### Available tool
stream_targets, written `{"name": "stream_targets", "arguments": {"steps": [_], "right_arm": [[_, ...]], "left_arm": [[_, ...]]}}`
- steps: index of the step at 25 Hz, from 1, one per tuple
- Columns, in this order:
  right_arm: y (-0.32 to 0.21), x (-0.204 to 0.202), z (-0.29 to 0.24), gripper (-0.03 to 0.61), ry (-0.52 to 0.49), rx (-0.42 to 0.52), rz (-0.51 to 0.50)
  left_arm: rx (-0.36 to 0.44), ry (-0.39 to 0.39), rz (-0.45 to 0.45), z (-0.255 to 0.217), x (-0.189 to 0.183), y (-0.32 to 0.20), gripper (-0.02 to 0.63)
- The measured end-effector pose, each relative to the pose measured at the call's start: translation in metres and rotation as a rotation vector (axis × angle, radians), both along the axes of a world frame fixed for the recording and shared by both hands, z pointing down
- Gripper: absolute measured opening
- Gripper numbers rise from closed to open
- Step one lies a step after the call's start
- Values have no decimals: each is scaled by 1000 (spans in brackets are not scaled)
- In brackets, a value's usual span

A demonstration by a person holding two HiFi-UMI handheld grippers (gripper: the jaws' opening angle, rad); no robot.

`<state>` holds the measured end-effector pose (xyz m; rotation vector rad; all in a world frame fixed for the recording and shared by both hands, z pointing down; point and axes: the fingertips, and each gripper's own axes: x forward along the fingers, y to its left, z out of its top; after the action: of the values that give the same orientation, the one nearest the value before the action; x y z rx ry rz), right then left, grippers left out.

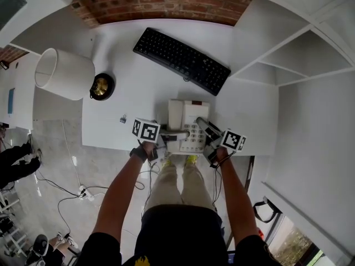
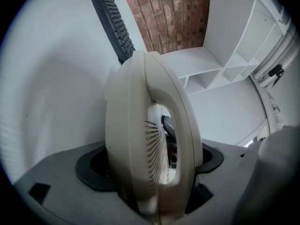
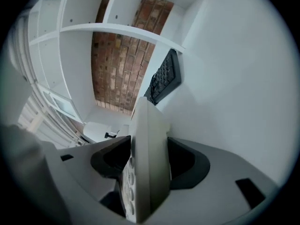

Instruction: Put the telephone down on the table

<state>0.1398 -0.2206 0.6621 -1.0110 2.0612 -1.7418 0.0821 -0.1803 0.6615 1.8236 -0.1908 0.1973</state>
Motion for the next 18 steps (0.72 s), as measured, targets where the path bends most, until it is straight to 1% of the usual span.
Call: {"name": "stream_targets", "arguments": {"steps": [1, 2, 3, 4, 5, 7, 9, 13, 18], "right_arm": [[0, 3, 1, 237, 75, 20, 6], [1, 8, 3, 239, 172, 47, 3], [1, 12, 5, 229, 263, 78, -11], [2, 15, 6, 222, 318, 99, -33], [3, 16, 7, 216, 323, 99, -56], [6, 18, 10, 198, 255, 62, -91], [7, 19, 11, 195, 227, 43, -103], [12, 22, 11, 189, 248, 48, -66], [14, 26, 10, 183, 276, 66, -24]], "left_arm": [[4, -6, 0, 0, 0, 0, 466], [9, -14, -1, 0, 0, 0, 466], [19, -26, 0, 1, 0, 1, 463], [33, -40, 4, 1, 1, 2, 463], [47, -53, 9, 2, 1, 3, 463], [66, -74, 17, 3, 2, 5, 463], [89, -97, 25, 5, 3, 6, 463], [137, -140, 15, 7, 6, 9, 463], [174, -180, -39, 7, 8, 8, 465]]}}
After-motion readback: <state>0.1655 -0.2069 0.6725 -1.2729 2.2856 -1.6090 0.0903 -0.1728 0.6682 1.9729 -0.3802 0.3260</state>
